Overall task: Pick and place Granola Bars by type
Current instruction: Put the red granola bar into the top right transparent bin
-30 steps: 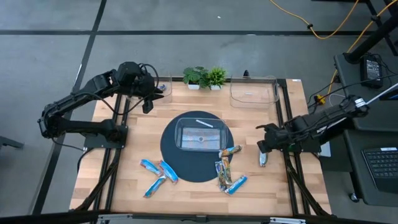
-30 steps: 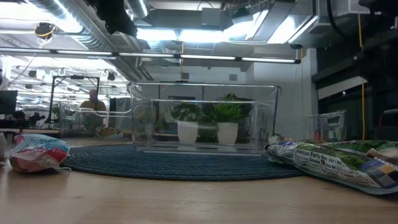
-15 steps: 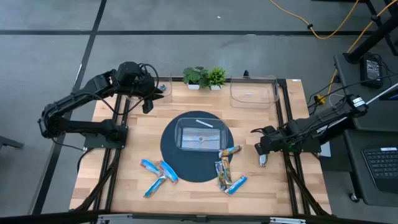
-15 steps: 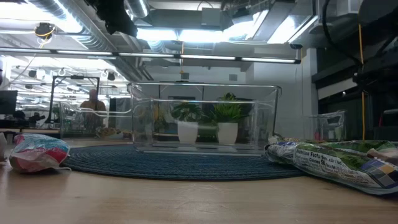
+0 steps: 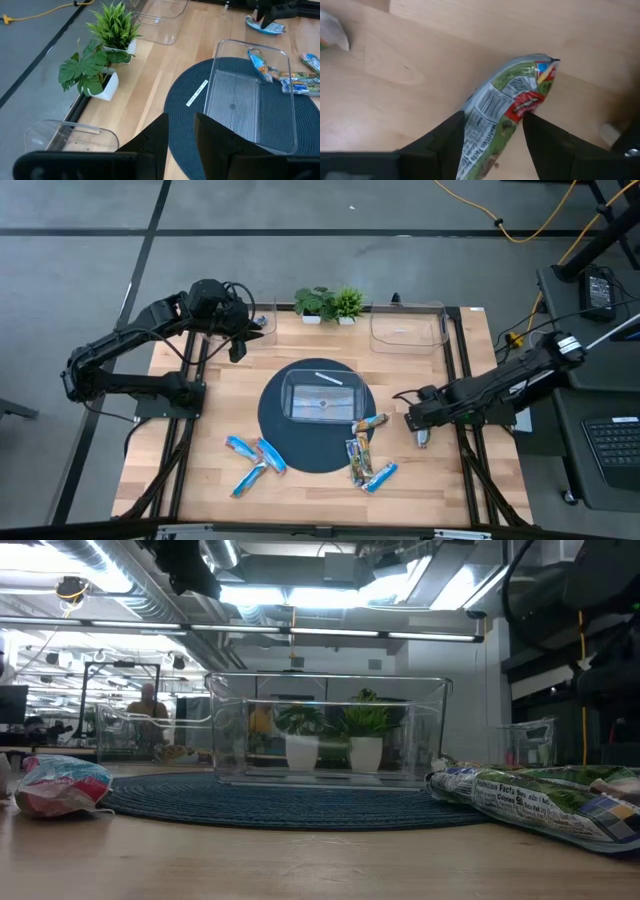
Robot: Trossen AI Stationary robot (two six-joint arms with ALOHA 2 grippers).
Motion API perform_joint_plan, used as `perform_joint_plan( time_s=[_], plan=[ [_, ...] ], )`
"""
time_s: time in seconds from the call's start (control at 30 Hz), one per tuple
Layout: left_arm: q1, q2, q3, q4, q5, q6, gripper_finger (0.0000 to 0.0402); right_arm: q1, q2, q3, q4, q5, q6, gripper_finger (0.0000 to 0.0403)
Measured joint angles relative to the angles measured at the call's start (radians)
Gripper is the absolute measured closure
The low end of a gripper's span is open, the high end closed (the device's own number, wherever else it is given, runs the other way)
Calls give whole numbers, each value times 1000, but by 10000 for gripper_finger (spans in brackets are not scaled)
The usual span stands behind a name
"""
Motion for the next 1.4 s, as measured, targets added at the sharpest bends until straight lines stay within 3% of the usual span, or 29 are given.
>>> perform_joint_plan(
  time_s=[0.33,0.7,0.87,1.4],
  plan=[
    [0,0,0,36,0,6,316,0,56,0,39,0,-2,214],
    [0,0,0,37,-1,7,316,0,54,0,71,-1,-26,332],
    [0,0,0,37,-1,6,316,0,29,15,112,-22,-75,368],
    [0,39,0,38,0,6,316,0,-57,378,-197,285,-353,379]
  ],
)
